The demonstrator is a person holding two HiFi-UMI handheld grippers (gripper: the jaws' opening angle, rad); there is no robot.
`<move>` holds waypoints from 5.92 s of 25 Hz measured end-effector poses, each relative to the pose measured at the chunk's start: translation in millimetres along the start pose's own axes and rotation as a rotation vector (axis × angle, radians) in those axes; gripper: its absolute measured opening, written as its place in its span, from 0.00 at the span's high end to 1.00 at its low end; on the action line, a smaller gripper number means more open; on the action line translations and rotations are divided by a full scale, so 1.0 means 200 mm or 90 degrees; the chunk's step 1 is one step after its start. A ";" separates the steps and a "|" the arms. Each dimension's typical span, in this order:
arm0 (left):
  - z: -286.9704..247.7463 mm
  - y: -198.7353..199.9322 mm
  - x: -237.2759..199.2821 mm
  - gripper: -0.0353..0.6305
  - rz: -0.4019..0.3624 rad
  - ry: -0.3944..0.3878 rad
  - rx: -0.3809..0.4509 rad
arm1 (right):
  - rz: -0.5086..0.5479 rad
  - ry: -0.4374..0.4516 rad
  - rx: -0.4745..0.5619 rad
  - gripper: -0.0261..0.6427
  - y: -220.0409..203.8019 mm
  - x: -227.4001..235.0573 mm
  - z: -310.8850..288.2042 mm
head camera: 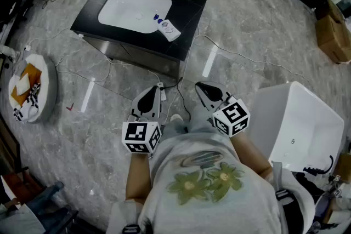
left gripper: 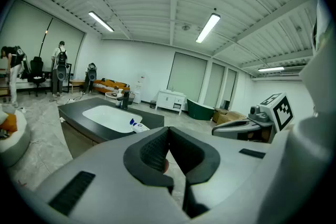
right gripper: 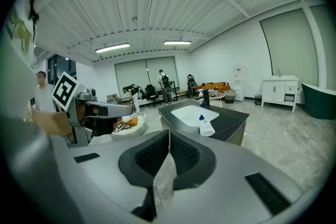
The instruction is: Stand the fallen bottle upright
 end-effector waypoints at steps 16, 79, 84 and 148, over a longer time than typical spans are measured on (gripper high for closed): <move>0.00 -0.01 -0.09 0.92 0.022 0.018 -0.001 | 0.014 0.039 0.017 0.89 0.06 -0.04 -0.05; -1.42 0.58 -1.29 0.92 0.035 -0.030 -0.120 | 0.033 0.058 -0.142 0.64 0.75 0.94 -1.82; -1.52 0.61 -1.39 0.92 0.023 -0.055 -0.133 | 0.036 0.039 -0.150 0.64 0.78 0.96 -1.92; -1.86 0.42 -1.81 0.92 0.057 -0.119 -0.234 | 0.046 -0.048 -0.507 0.69 0.30 1.22 -2.66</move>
Point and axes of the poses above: the fingertips, and each gripper's own axes: z backward along the fingers, x to its right, y out of its top, the point moved 5 cm from there along z, backward along the fingers, and after that the axes turned 4 degrees about -x, right-handed, at the moved point
